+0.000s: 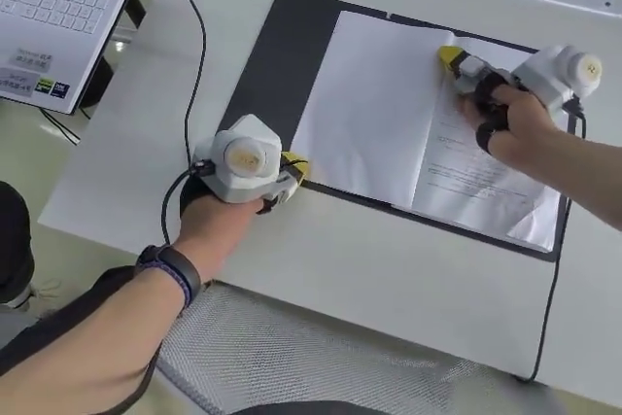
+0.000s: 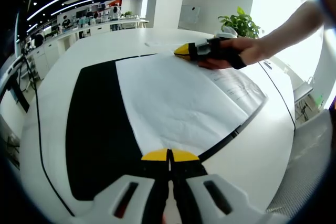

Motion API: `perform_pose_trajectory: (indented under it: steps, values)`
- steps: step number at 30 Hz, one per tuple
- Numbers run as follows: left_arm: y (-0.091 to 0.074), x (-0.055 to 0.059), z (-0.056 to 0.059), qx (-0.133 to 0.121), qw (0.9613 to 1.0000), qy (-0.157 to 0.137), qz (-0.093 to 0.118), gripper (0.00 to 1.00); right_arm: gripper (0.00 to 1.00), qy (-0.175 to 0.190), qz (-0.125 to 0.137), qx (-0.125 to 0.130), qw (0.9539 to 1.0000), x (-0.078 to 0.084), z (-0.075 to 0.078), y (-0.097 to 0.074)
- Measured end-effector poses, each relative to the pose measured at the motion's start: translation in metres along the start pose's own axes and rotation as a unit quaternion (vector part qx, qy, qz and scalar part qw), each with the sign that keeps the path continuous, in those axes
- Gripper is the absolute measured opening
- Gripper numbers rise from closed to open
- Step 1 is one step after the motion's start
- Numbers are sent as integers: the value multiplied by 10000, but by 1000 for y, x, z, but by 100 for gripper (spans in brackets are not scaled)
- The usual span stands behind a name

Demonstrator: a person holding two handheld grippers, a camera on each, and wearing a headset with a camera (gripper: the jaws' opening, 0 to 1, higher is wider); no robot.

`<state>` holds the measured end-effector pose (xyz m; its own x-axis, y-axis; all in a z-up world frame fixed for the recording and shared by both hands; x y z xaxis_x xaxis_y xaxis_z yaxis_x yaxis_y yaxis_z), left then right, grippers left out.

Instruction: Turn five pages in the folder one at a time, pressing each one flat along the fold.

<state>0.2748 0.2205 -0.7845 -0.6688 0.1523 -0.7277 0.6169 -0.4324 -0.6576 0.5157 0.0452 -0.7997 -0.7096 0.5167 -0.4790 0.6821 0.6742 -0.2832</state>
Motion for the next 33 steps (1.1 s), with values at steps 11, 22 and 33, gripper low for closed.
perform_pose_trajectory:
  steps: [11, 22, 33]
  values:
    - [1, 0, -2, -4, 10000, -28, 17, 0, 0, 95, 390, 206, 9990, -17, 5, 20]
    - [2, -1, -2, 57, 10000, 46, -50, 0, 0, 107, 501, 350, 9981, -22, 1, 24]
    - [4, -1, -2, 69, 10000, 47, -49, 0, 0, -67, 167, 184, 9997, -10, -1, 14]
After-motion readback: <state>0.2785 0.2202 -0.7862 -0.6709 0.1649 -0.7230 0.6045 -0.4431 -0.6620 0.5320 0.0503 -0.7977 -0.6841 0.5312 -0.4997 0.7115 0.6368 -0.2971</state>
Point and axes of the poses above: the centre of the closed fingertips' face, and the gripper's own axes: y roughly forward along the fingers, z roughly to its right, x roughly out of its underside, the point moved 3 cm from there along -y, roughly backward along the fingers, and after that the axes turned 3 degrees about -y, right-handed, at the moved point
